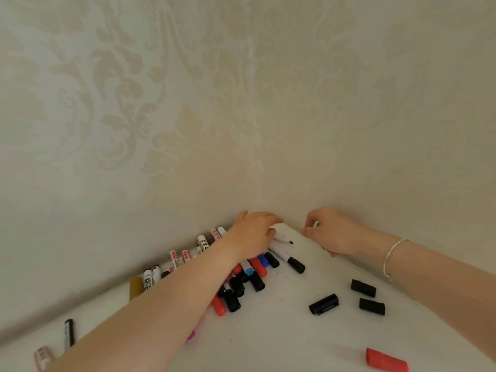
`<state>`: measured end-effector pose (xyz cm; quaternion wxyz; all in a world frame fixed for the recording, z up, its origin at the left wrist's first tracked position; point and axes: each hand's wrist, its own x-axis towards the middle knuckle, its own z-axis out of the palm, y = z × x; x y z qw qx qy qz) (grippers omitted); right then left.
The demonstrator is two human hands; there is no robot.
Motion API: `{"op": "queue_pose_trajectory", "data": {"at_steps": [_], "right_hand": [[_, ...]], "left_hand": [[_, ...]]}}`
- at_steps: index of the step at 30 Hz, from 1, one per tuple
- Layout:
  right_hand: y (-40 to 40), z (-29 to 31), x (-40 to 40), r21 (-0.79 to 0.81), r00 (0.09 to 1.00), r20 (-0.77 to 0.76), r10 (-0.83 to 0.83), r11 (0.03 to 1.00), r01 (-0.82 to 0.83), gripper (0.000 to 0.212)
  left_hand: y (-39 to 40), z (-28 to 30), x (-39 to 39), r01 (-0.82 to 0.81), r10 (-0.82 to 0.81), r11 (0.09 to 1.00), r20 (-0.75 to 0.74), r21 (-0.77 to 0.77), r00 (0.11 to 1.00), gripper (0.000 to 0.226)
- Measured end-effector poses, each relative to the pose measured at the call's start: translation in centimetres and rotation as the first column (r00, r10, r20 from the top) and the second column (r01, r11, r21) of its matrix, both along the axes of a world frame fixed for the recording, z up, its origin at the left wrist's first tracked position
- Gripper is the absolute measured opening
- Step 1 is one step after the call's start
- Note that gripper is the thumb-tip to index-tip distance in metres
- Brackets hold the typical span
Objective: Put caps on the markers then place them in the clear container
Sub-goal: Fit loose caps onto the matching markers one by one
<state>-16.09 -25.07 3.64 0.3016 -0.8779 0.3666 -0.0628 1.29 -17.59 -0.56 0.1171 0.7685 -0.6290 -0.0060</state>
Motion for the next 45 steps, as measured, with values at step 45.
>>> {"op": "queue_pose_trajectory", "data": {"at_steps": [45], "right_hand": [[7.9, 2.4, -7.0, 0.235, 0.869, 0.454, -0.199, 0.967, 0.098, 0.017]], "left_hand": [[8.6, -2.4, -17.2, 0.040, -0.145, 0.978, -0.534, -0.203, 0.833, 0.023]]}}
